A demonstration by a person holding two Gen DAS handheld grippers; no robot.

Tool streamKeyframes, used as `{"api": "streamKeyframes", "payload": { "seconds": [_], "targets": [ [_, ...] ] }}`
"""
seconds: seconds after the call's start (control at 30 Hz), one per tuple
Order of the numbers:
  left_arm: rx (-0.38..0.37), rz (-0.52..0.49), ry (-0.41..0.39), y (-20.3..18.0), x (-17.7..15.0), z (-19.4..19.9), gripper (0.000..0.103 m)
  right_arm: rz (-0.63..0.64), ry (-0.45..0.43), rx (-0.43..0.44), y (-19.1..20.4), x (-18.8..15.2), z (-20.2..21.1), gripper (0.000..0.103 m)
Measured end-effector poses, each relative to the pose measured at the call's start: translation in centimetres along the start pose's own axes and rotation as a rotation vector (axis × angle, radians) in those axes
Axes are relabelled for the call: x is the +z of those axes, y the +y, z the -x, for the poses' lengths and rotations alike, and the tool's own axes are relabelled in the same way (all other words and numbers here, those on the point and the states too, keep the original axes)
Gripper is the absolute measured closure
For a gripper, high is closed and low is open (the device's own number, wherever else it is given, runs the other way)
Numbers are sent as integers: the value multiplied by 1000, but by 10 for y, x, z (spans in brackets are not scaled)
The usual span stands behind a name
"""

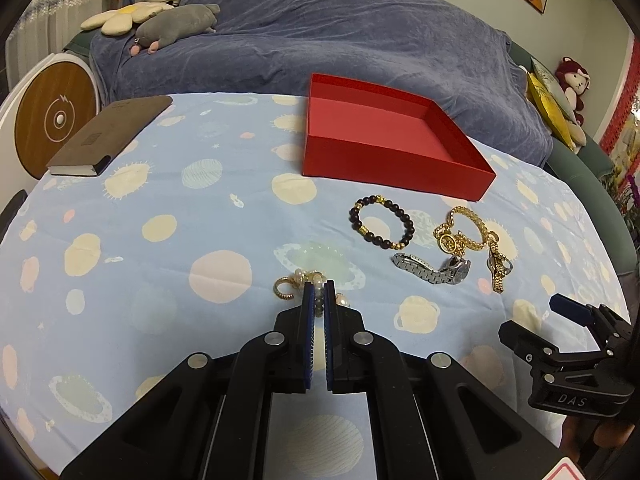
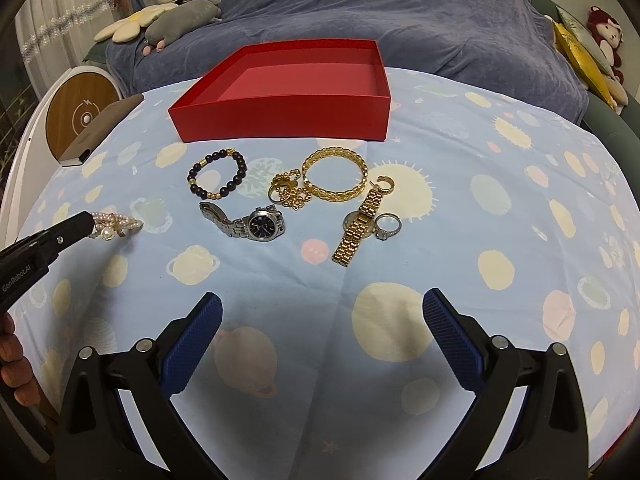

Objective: Organize jewelry
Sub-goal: 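Grasp the pearl bracelet with the left tool and lift it, then grasp the silver watch with the right tool while the left tool holds the pearl bracelet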

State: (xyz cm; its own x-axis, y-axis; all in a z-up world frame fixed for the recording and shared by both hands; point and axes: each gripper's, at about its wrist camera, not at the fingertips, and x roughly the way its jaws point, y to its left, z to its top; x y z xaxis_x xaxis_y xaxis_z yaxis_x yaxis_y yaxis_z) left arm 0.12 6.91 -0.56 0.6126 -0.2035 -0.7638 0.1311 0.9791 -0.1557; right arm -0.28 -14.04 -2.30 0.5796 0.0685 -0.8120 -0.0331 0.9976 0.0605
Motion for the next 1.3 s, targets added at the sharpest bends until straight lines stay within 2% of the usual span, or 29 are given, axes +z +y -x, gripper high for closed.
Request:
{"api": "streamKeyframes", "payload": {
  "seconds": [0.07,0.1,0.13,0.2,0.23,0.47,0.53,0.63,0.67,0.7,0.87,1.1,1.3],
  "targets": [
    [-4,-14,44,-2,-5,-9,97,4,0,2,3,0,0,5],
    [-6,-16,64,-2,-9,-13,88,4,2,4,3,0,-1,5],
    [11,-16,77,-1,-12,-17,84,4,3,7,3,0,0,5],
    [47,-11,78,1,-15,-22,56,4,3,9,4,0,0,5],
    [61,-7,74,3,-15,-24,53,5,0,12,4,0,1,5],
    [80,-43,59,-6,-13,-41,55,7,-4,18,8,1,2,5],
    [109,-66,46,-12,-13,-45,60,9,-5,20,9,1,3,5],
    [134,-85,32,-15,-13,-47,75,8,-6,19,9,2,3,5],
    [134,-85,29,-14,-12,-47,88,5,-6,18,8,2,3,5],
    [138,-88,29,-13,-11,-47,92,1,-6,17,7,2,3,5],
    [127,-81,28,-13,-9,-45,92,-22,-4,28,0,3,4,5],
    [51,-62,-6,-20,1,-18,92,-31,-27,85,-6,11,4,6],
    [-5,-37,-32,-23,10,2,92,42,-27,147,8,25,-10,29]
  ]
}}
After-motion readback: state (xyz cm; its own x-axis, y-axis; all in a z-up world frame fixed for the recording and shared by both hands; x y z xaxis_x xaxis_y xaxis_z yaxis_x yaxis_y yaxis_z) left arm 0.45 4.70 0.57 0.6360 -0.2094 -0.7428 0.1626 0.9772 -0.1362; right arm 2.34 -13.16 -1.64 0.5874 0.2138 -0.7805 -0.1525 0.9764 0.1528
